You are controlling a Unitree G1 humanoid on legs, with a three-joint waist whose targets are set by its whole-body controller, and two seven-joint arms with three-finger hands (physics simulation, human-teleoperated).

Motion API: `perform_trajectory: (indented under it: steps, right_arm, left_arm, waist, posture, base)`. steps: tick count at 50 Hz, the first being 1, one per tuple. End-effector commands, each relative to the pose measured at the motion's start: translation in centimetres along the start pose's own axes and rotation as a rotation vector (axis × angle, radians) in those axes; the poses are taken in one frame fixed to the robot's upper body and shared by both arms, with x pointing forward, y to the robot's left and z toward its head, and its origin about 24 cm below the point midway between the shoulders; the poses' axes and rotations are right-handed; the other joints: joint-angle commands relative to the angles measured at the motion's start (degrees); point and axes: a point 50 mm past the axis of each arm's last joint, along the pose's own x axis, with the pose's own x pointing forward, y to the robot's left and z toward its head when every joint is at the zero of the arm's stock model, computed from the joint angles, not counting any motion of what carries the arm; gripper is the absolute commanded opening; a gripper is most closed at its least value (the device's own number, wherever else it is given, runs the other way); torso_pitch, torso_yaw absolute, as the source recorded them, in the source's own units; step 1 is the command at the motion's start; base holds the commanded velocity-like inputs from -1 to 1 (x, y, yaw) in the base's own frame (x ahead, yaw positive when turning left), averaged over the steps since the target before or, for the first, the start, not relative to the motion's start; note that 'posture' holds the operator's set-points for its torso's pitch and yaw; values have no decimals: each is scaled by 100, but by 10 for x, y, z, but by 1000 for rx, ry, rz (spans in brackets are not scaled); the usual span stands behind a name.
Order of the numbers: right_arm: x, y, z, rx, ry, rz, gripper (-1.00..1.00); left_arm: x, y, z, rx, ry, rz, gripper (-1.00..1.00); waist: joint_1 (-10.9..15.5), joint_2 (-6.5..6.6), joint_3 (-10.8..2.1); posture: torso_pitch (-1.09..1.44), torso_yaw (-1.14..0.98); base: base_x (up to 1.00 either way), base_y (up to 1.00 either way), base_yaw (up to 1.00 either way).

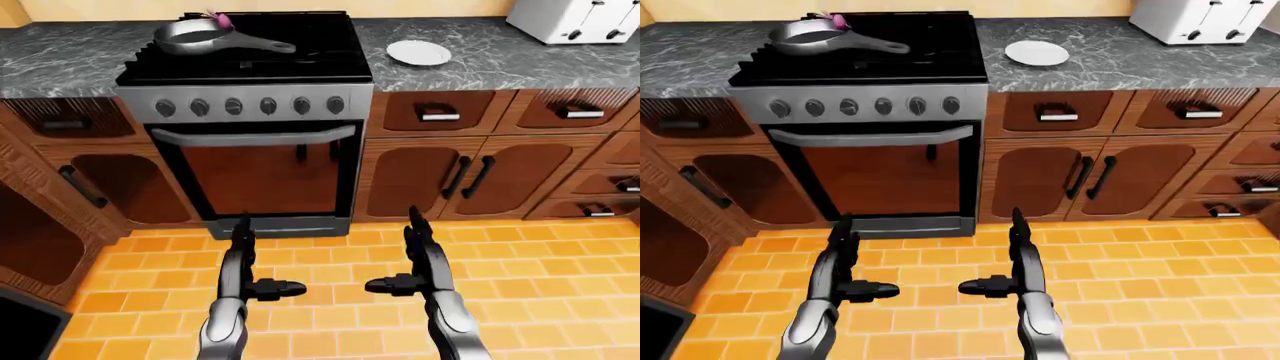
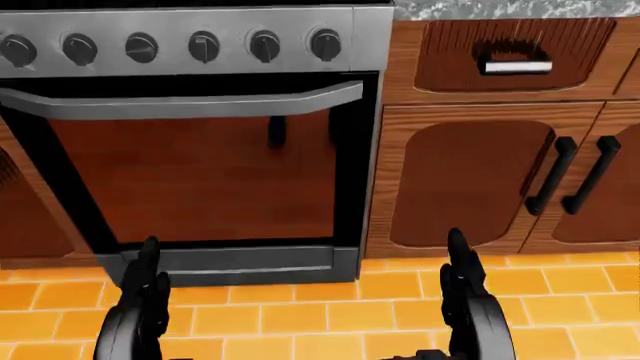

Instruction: Pick the beet from the pan and place it on the plate.

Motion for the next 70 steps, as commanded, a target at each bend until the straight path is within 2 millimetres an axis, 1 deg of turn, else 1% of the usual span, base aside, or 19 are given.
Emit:
perform_trajectory:
  steps: [1, 2, 3, 4, 5, 7, 8, 21, 25, 31, 33, 36, 40, 44, 45, 50, 58, 68, 70]
  right_arm:
    - [3, 1, 31, -5, -165, 12, 100]
    - [4, 1, 31, -6, -166, 11, 100]
    - [4, 1, 30, -6, -165, 11, 100]
    - [5, 1, 30, -5, -165, 11, 100]
    - [4, 1, 31, -5, -165, 12, 100]
    - [4, 2, 31, -4, -165, 12, 100]
    - [4, 2, 32, -4, -165, 13, 100]
    - [4, 2, 30, -2, -168, 18, 100]
    - [5, 0, 41, 11, -176, 13, 100]
    - [12, -8, 55, 17, -185, -9, 100]
    - [12, -7, 58, 16, -184, -9, 100]
    - [14, -9, 63, 18, -180, -13, 100]
    - [15, -13, 75, 16, -188, -24, 100]
    - [19, -16, 82, 32, -192, -21, 100]
    - [19, -17, 85, 28, -195, -21, 100]
    - [22, -18, 89, 23, -187, -18, 100]
    - [27, -28, 118, 20, -206, -24, 100]
    - [38, -36, 141, -18, -239, -31, 100]
    - [40, -41, 149, -17, -245, -37, 100]
  left_arm:
    - [4, -1, 33, -8, -164, -14, 100]
    - [4, -1, 33, -8, -163, -15, 100]
    - [5, -1, 33, -8, -162, -14, 100]
    - [5, -1, 33, -8, -162, -14, 100]
    - [5, -1, 33, -7, -161, -14, 100]
    - [6, -1, 32, -7, -161, -14, 100]
    - [6, -1, 32, -7, -161, -13, 100]
    - [5, 0, 33, -8, -160, -4, 100]
    - [7, 2, 39, -32, -144, -3, 100]
    - [10, 1, 47, -43, -137, -13, 100]
    - [11, 1, 56, -51, -146, -13, 100]
    - [13, 1, 60, -50, -159, -13, 100]
    - [18, 4, 72, -52, -175, -5, 100]
    - [23, 5, 76, -44, -187, -4, 100]
    - [26, 5, 82, -44, -191, -6, 100]
    - [35, 7, 95, -44, -201, -9, 100]
    - [46, 17, 115, -57, -209, 13, 100]
    - [60, 26, 135, -47, -220, 37, 100]
    - [63, 28, 142, -45, -228, 29, 100]
  waist:
    - [-12, -45, -5]
    - [10, -42, -200]
    - [39, -4, -352]
    - [38, -6, -296]
    - [33, -37, -97]
    - [39, -44, -399]
    - [44, -43, -429]
    - [40, -18, -505]
    - [43, -17, -527]
    - [43, -19, -516]
    - [44, -22, -514]
    - [44, -26, -505]
    - [46, -31, -495]
    - [47, -30, -479]
    - [49, -31, -483]
    - [53, -37, -473]
    - [55, -31, -482]
    - [54, -40, -497]
    - [59, -38, -496]
  posture:
    - [0, 0]
    - [0, 0]
    - [0, 0]
    - [0, 0]
    - [0, 0]
    - [0, 0]
    - [0, 0]
    - [0, 0]
    - [0, 0]
    - [0, 0]
    - [0, 0]
    - [0, 0]
    - [0, 0]
    - [0, 0]
    - [0, 0]
    - [0, 0]
    - [0, 0]
    - [0, 0]
    - [0, 0]
  base:
    - [0, 0, 0]
    - [0, 0, 0]
    - [0, 0, 0]
    - [0, 0, 0]
    - [0, 0, 0]
    - [0, 0, 0]
    - [0, 0, 0]
    - [0, 0, 0]
    - [0, 0, 0]
    - [0, 0, 0]
    - [0, 0, 0]
    - [0, 0, 0]
    - [0, 0, 0]
    - [0, 0, 0]
    - [0, 0, 0]
    - [0, 0, 0]
    - [0, 0, 0]
    - [0, 0, 0]
    - [0, 0, 0]
